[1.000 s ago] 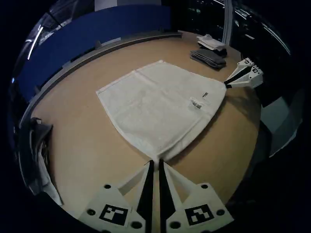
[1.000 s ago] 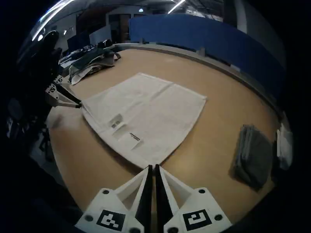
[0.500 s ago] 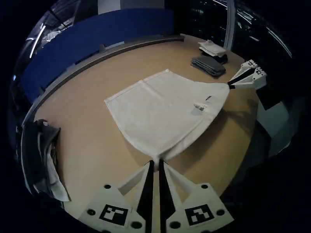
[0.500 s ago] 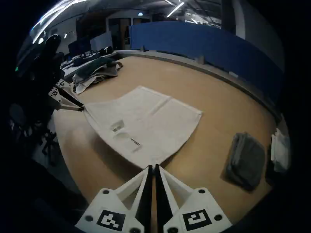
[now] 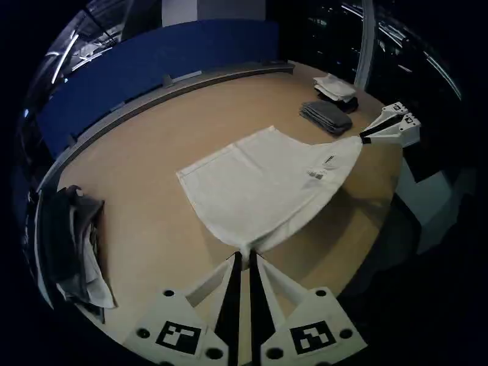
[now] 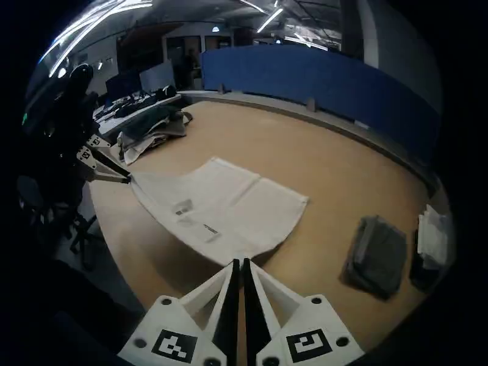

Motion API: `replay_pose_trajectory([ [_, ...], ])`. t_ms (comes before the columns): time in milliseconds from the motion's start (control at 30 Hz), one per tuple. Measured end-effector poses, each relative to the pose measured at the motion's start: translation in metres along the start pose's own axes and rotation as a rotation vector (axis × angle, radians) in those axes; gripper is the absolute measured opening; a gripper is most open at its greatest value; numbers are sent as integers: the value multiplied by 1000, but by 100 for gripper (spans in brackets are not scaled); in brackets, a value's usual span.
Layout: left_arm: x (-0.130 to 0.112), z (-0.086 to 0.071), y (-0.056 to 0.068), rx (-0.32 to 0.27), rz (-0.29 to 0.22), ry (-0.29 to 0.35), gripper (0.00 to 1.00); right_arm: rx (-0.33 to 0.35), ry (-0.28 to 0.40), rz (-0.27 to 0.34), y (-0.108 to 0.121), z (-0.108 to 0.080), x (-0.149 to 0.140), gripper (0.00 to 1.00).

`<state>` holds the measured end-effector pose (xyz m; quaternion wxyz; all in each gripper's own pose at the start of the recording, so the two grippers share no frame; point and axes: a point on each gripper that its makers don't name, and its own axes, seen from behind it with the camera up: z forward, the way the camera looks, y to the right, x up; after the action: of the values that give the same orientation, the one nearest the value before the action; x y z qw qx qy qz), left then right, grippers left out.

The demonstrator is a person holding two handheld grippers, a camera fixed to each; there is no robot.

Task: Fold towel

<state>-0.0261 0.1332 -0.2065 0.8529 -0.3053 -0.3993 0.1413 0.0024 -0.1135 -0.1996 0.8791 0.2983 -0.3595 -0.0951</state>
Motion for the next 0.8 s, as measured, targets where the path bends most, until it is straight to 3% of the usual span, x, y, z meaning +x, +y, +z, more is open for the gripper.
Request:
replay_pose_trajectory([
  [367, 0, -8, 3, -2, -13, -4, 9, 2, -1, 1, -4, -9, 2, 4],
  [800, 8, -7, -2, 8, -47, -17, 9, -1, -7, 29, 0, -3, 8, 4],
])
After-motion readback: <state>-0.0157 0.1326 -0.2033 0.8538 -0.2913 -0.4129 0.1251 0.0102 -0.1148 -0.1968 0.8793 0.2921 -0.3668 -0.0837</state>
